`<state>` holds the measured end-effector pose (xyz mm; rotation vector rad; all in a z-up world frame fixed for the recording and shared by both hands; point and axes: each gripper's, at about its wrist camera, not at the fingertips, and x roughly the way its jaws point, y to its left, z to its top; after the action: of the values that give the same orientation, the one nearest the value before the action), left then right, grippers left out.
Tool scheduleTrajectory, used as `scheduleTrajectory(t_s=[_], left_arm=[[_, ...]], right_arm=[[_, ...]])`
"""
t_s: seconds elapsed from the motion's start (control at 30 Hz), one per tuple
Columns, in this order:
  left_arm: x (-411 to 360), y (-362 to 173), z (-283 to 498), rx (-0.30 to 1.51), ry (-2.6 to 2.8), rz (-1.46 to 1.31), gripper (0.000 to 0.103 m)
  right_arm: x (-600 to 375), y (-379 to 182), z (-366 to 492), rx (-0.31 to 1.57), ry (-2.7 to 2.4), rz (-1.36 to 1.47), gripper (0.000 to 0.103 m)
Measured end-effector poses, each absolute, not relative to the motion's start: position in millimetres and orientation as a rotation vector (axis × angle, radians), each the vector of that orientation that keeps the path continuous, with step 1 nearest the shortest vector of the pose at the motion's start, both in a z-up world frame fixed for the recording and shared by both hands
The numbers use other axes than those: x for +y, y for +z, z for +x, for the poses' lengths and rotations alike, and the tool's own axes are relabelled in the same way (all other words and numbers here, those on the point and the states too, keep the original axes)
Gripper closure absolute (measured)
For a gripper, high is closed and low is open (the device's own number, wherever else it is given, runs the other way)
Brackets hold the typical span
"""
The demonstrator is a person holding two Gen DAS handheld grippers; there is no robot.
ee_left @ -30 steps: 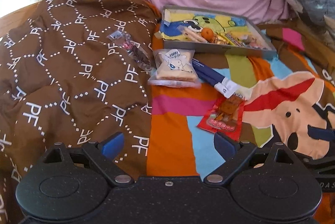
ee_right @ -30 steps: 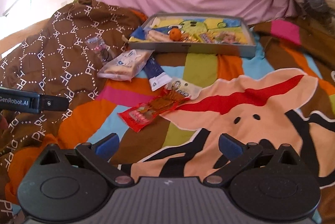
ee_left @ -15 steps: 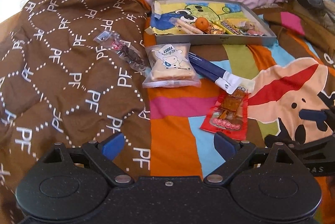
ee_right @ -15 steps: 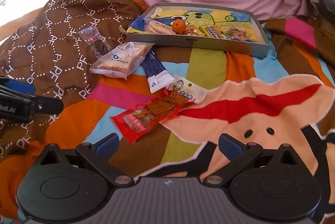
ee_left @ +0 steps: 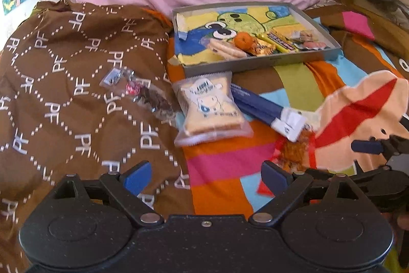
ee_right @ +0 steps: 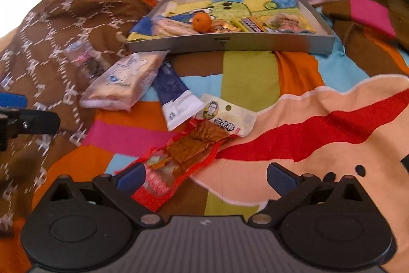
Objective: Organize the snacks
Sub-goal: 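Grasp the red dried-tofu pack with the right gripper while the left grasps the TOAST bag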
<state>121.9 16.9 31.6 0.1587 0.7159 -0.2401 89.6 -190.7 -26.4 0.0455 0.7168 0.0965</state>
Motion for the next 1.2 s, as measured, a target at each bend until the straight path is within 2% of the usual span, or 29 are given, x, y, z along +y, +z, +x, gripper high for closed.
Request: scheduleTrajectory(t_s=[0.3,0.57,0.8,0.9,0.97,1.2], left_arm=[[13,32,168,0.657,-0.258,0.160,0.010],[-7,17,209,0.658,-0.281,0.145,0.011],[-20,-5,236,0.696,-0.267,0.190,0.015],[-24,-12,241,0.726,-0.294,0.205,0.024],[-24,-14,240,0.734,-0.291,0.202,0.025],[-20,-15,231,0.742,-0.282,0.158,0.028]], right_arm=[[-176,-39,126,0.719,0.009,0.153,0.000],[-154,-52,149,0.736,-0.078,-0.004,0.000],[-159,-59,145,0.717,-0.087,-0.058,0.000],[-164,-59,141,0.726,-0.082,-0.050,0.000],[-168,-59,139,0.734,-0.079,-0.040,0.001],[-176,-56,126,0.735,-0.031,-0.012,0.010]])
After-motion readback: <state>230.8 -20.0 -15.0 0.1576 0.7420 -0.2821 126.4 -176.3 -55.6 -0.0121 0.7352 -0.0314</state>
